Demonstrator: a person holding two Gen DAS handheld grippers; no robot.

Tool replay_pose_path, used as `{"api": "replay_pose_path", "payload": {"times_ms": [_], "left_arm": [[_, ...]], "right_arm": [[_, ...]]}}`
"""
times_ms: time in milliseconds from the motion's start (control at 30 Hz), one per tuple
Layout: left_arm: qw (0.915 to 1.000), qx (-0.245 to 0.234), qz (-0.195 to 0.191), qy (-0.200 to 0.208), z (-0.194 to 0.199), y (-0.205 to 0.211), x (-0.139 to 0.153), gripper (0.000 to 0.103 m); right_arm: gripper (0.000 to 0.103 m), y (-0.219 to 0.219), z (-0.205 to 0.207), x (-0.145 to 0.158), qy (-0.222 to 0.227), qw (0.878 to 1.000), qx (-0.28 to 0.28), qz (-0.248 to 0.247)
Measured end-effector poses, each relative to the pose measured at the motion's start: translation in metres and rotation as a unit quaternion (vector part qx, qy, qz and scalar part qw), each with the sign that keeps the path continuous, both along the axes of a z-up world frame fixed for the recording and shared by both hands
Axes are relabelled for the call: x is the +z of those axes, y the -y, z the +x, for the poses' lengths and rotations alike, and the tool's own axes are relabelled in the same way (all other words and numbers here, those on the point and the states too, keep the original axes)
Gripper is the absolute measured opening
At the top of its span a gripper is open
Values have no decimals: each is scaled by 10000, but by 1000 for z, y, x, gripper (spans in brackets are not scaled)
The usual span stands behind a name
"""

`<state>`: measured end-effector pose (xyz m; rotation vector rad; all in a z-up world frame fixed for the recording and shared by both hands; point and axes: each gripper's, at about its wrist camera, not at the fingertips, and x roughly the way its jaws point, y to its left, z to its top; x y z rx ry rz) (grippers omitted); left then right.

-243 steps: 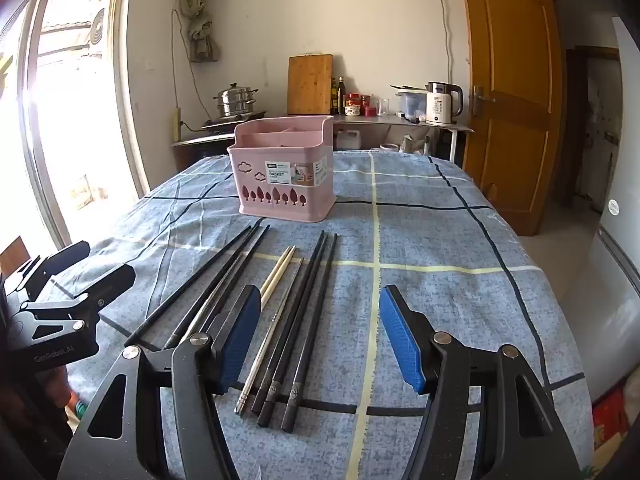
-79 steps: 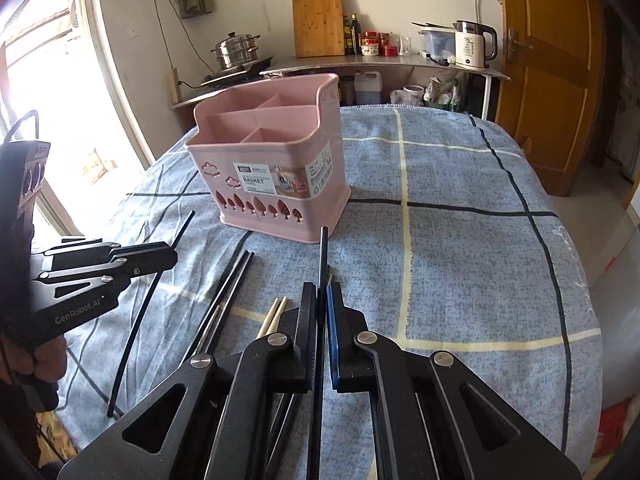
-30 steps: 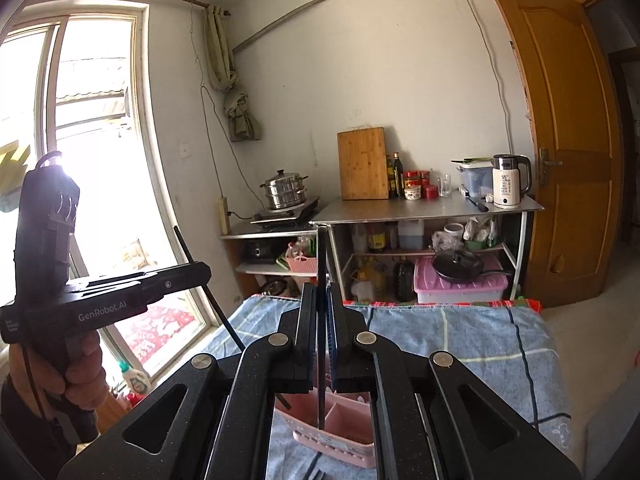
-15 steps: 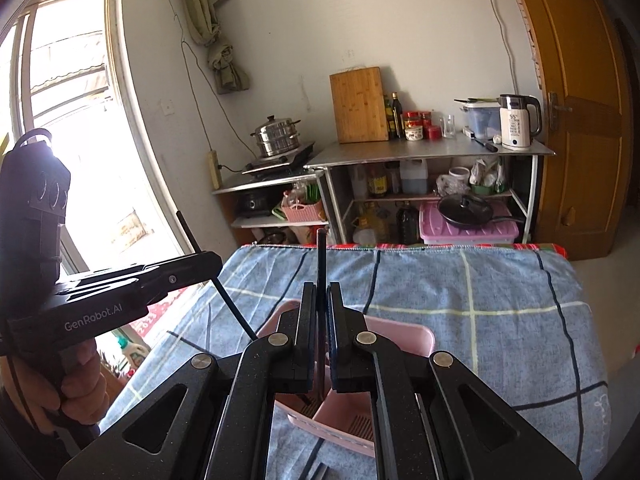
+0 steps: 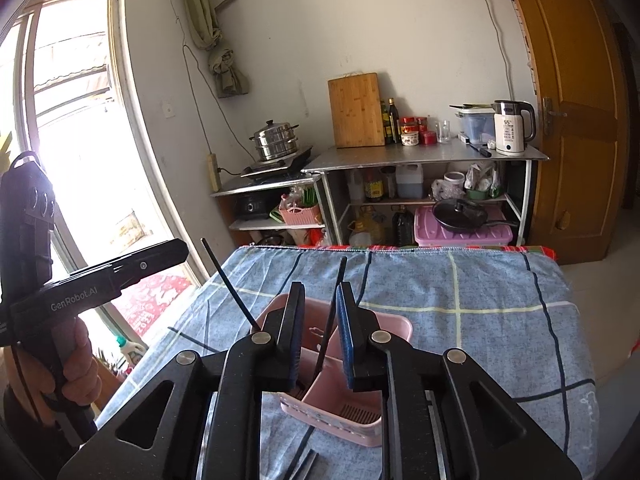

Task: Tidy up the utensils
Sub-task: 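Open the left tool in the basket while the right tool releases its chopstick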

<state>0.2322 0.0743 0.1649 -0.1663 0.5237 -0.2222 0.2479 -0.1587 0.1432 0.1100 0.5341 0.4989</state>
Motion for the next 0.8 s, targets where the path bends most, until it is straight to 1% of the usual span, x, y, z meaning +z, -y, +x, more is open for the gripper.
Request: {"api": "replay_pose_path", "payload": {"times_ms": [100, 167, 400, 500, 600, 700, 800], "left_arm": [[9999, 6, -52, 147, -23, -3, 1, 37], [9998, -10, -57, 193, -39, -3, -2, 37], [9996, -106, 4, 263, -91, 9, -27, 38], [9996, -177, -38, 214, -111, 15, -41, 38], [9996, -232, 16, 157, -124, 22, -54, 38], [9995, -319, -28, -22, -131, 29, -68, 38], [9991, -374, -60, -197, -132, 33, -81, 38]], "right_arm": [[17, 11, -20, 6, 159, 9999, -29, -18], [17, 18, -37, 5, 224, 9997, -72, -41], [17, 46, -89, -13, 303, 9993, -189, -80], [17, 55, -107, -22, 304, 9993, -214, -99], [17, 59, -118, -33, 233, 9993, -260, -141], [17, 63, -123, -46, 38, 9998, -212, -42], [17, 65, -128, -60, -80, 9997, -220, -94]]}}
